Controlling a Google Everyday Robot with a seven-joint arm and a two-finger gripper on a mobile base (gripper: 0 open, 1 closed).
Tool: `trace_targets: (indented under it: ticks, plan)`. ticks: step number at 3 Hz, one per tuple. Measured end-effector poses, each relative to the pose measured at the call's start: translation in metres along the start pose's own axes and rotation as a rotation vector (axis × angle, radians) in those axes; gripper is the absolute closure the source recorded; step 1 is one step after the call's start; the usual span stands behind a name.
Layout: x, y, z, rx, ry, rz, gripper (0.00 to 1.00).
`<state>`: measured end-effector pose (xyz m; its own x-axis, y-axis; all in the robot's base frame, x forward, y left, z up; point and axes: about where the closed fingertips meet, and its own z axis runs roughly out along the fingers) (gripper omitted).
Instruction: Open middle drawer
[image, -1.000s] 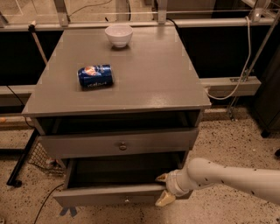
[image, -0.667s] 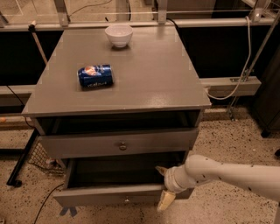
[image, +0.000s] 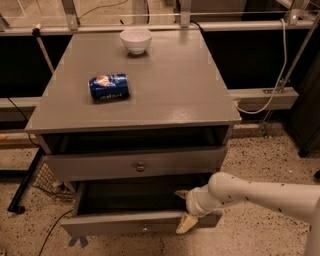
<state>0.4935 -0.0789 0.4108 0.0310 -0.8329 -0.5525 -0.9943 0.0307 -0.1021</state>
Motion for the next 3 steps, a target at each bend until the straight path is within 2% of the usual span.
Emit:
trace_targets:
  ticks: [3]
  plan:
    - [-0.0040, 0.0012, -0.0003, -0.018, 0.015, -0.014, 0.87]
